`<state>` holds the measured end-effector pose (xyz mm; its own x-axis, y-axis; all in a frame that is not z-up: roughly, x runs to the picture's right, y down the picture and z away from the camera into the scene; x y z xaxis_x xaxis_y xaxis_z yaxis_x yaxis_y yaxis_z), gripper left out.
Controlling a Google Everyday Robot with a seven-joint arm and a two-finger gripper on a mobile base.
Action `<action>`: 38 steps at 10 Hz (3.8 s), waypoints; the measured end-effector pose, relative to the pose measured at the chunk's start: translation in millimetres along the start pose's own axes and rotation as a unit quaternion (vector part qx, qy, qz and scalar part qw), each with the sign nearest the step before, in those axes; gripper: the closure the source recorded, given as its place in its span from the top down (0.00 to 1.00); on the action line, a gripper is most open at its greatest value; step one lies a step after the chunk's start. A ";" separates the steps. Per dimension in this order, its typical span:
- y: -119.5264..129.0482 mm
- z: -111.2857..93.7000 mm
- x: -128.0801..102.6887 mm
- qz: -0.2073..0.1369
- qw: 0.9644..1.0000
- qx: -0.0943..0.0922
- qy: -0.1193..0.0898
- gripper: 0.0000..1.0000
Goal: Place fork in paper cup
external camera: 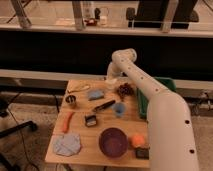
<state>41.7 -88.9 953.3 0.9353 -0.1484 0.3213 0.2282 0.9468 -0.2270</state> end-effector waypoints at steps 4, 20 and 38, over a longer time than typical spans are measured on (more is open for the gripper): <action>1.3 7.8 0.6 0.003 1.000 -0.005 -0.003 0.00; 20.2 3.6 29.8 0.011 1.000 -0.021 0.001 0.55; 52.1 -19.4 58.5 0.023 0.999 -0.036 -0.006 0.34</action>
<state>113.6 -53.9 942.5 0.9423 -0.1013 0.3191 0.2041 0.9293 -0.3078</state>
